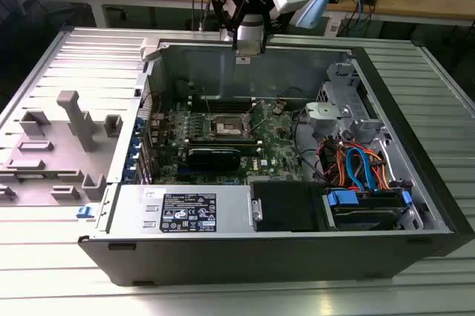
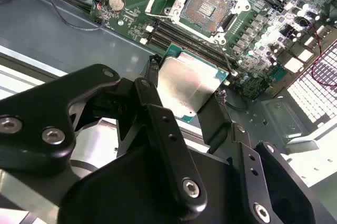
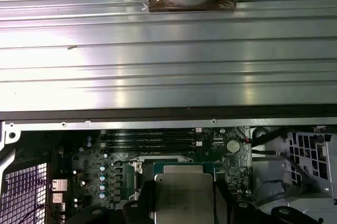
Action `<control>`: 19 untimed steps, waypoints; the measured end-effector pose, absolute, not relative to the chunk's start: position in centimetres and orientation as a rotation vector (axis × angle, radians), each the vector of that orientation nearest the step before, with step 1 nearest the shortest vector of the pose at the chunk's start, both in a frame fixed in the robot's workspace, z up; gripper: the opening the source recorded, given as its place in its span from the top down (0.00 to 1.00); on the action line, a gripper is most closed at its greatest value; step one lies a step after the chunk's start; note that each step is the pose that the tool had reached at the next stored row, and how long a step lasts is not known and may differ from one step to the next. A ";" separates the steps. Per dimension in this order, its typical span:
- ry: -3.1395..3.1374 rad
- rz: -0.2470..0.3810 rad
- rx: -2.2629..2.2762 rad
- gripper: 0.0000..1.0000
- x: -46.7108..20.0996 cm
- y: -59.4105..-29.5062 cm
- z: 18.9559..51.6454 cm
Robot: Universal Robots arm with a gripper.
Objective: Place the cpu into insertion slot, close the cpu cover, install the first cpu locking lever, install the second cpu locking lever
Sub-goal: 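Place the cpu into insertion slot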
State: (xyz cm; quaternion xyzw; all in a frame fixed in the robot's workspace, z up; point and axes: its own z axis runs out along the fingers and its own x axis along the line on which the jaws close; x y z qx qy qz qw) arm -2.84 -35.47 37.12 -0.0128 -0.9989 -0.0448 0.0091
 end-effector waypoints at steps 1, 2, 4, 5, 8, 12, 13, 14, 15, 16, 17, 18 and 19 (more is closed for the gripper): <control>-3.120 -0.140 -0.040 0.46 -2.8 -35.5 37.1; -3.120 -0.140 -0.040 0.46 -2.8 -35.5 37.1; -3.120 -0.140 -0.040 0.46 -2.8 -35.6 37.1; -3.120 -0.140 -0.040 0.46 -2.8 -35.6 37.1; -3.120 -0.140 -0.040 0.46 -2.8 -35.9 37.1; -3.120 -0.137 -0.056 0.46 -2.8 -35.9 37.0; -3.121 -0.137 -0.066 0.46 -2.8 -35.9 36.9; -3.121 -0.137 -0.077 0.46 -2.8 -35.9 36.9; -3.121 -0.137 -0.087 0.46 -2.8 -36.0 36.9; -3.120 -0.137 -0.094 0.46 -2.8 -36.0 36.8; -3.120 -0.137 -0.098 0.46 -2.9 -36.0 36.8; -3.120 -0.137 -0.101 0.46 -2.8 -36.1 36.7; -3.121 -0.137 -0.103 0.46 -2.8 -36.3 36.7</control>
